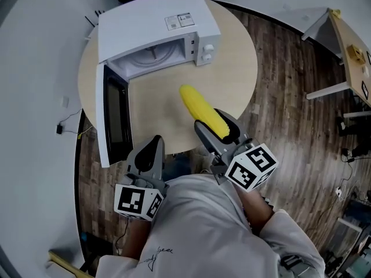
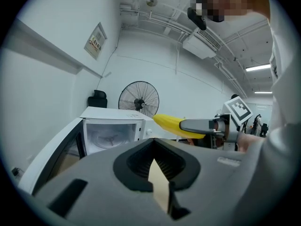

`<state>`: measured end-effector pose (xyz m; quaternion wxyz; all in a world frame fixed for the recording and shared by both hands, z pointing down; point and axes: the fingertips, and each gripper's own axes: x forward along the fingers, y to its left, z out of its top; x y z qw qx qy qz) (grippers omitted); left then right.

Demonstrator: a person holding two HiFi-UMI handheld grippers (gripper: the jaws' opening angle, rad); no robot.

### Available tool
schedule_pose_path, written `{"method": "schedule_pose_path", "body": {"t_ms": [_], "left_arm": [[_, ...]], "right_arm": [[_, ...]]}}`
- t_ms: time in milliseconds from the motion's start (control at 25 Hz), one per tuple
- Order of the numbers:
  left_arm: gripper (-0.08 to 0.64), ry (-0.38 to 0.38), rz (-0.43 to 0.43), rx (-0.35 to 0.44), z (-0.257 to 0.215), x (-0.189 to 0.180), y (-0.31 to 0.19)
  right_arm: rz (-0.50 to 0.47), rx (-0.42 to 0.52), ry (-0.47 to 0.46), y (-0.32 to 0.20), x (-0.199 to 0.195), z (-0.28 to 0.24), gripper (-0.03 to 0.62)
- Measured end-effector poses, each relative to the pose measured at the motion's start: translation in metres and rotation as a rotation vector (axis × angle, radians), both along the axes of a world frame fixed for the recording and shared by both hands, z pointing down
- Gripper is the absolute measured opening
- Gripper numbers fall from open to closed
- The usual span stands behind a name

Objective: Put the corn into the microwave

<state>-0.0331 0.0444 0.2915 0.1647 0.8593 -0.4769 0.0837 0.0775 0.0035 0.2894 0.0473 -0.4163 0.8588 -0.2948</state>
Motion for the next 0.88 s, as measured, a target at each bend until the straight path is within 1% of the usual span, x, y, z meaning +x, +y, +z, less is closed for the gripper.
{"method": "schedule_pose_path", "body": {"t_ms": [280,600,760,880], "left_arm": [[-0.01,0.017,0.058,-0.005,0.004,-0.018,-0.03],[-0.011,0.035,0.091,-0.023,0.015,-0.042,-0.044],[-0.011,0.046,0.093,-0.024,0.019,-0.053,-0.05],[-0.011,0.064,0.096,-0.035,0.024,-0.057,-0.052]], "right_arm": [[0.045,-0.028,-0.006,-0.028,-0.021,0.01,0.258],[0.082,-0.04,0.002,-0.048,-0.044,0.021,0.258],[0.092,-0.052,-0.024,-0.055,-0.055,0.022,0.258],[0.098,-0.045,-0.024,-0.06,-0.06,0.022,0.258]]}}
